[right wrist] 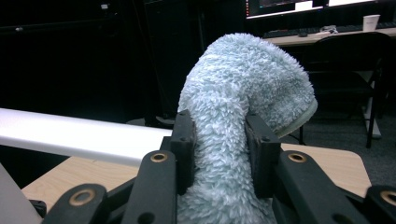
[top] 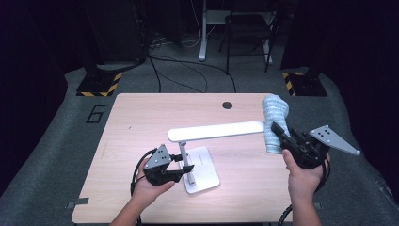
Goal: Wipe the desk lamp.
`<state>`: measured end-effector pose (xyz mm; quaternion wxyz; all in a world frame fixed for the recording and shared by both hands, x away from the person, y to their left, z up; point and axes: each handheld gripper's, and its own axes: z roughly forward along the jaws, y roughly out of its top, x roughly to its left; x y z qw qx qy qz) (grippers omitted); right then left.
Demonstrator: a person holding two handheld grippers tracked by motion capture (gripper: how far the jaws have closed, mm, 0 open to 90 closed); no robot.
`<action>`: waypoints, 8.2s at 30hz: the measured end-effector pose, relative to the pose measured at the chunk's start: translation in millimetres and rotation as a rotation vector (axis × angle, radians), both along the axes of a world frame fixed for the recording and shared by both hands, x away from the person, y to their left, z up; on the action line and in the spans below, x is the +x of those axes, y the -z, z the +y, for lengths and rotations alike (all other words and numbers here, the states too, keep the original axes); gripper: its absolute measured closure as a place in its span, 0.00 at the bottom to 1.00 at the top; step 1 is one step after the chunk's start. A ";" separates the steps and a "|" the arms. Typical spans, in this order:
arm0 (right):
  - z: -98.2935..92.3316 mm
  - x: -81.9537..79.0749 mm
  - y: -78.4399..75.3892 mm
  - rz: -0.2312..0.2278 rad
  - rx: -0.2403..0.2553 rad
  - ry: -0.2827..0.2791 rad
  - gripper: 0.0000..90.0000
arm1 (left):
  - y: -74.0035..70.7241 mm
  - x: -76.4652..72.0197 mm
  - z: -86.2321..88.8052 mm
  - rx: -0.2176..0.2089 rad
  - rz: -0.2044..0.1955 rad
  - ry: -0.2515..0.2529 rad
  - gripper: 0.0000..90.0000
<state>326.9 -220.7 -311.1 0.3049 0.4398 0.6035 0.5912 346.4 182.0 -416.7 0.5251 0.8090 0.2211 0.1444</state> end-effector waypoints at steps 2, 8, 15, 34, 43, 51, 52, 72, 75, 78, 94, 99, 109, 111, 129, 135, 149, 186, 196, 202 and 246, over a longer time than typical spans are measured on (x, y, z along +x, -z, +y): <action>2.0 1.9 -3.5 0.005 -0.010 -0.007 0.76 | 0.1 -0.4 -0.4 -0.006 0.009 0.000 0.59; 11.4 12.8 -12.8 0.033 -0.075 -0.042 0.76 | 0.9 -0.2 -0.6 -0.014 0.004 -0.006 0.59; 9.3 19.2 -12.6 0.061 -0.076 -0.064 0.76 | 0.5 0.2 -0.2 -0.007 0.006 0.003 0.59; 22.0 13.3 0.1 -0.019 -0.051 -0.059 0.76 | 0.8 0.1 -0.4 -0.011 0.006 0.002 0.59; 39.8 10.7 -4.2 -0.024 -0.048 -0.120 0.76 | 0.9 0.1 -0.9 -0.012 0.008 0.004 0.59; 89.7 4.2 -18.2 -0.070 -0.106 -0.216 0.76 | 1.7 -0.3 -0.6 -0.019 0.004 -0.007 0.59; 90.2 5.6 -19.2 -0.067 -0.111 -0.218 0.75 | 1.8 -0.2 -0.6 -0.020 0.004 -0.007 0.59; 20.9 38.8 -9.9 0.041 -0.080 -0.023 0.75 | 1.9 0.1 -2.7 -0.017 -0.008 -0.009 0.59; 15.0 41.0 -8.1 0.052 -0.068 -0.018 0.75 | 1.8 0.2 -3.0 -0.017 -0.008 -0.010 0.59; 16.3 41.4 -6.8 0.052 -0.067 -0.019 0.75 | 1.8 0.4 -2.7 -0.017 -0.007 -0.008 0.59; 79.3 31.4 -21.6 0.002 -0.076 -0.187 0.75 | 1.0 -0.2 -2.6 -0.006 -0.004 -0.009 0.59; 110.5 26.5 -27.7 -0.036 -0.088 -0.260 0.75 | 0.8 -0.2 -2.5 -0.005 -0.002 -0.010 0.59; 153.7 15.6 -35.3 -0.074 -0.102 -0.352 0.75 | 0.6 -0.8 -2.6 -0.004 0.000 -0.014 0.59; 161.2 13.7 -36.9 -0.079 -0.103 -0.371 0.75 | 0.6 -0.7 -2.7 -0.004 -0.002 -0.015 0.59; 202.1 2.2 -45.6 -0.127 -0.139 -0.499 0.75 | 0.7 -1.7 -3.9 -0.024 0.009 -0.034 0.59; 193.6 8.9 -47.0 -0.117 -0.165 -0.472 0.75 | 1.3 -1.7 -4.6 -0.027 0.002 -0.029 0.59; 159.1 13.5 -39.7 -0.065 -0.118 -0.397 0.60 | 0.7 -1.1 -3.3 -0.004 -0.004 -0.017 0.59; 179.0 15.4 -43.9 -0.105 -0.123 -0.480 0.73 | 1.7 -1.8 -5.1 -0.019 -0.009 -0.039 0.59; 169.5 -13.1 -37.8 -0.126 -0.137 -0.530 0.74 | 1.8 -0.1 -4.0 -0.029 -0.005 -0.049 0.59; 156.0 -20.9 -20.8 -0.098 -0.107 -0.546 0.74 | 1.7 0.5 -3.9 -0.030 -0.001 -0.048 0.59; 120.3 -59.8 29.9 -0.087 -0.222 -0.443 0.74 | 0.8 23.0 10.4 -0.036 0.015 -0.092 0.59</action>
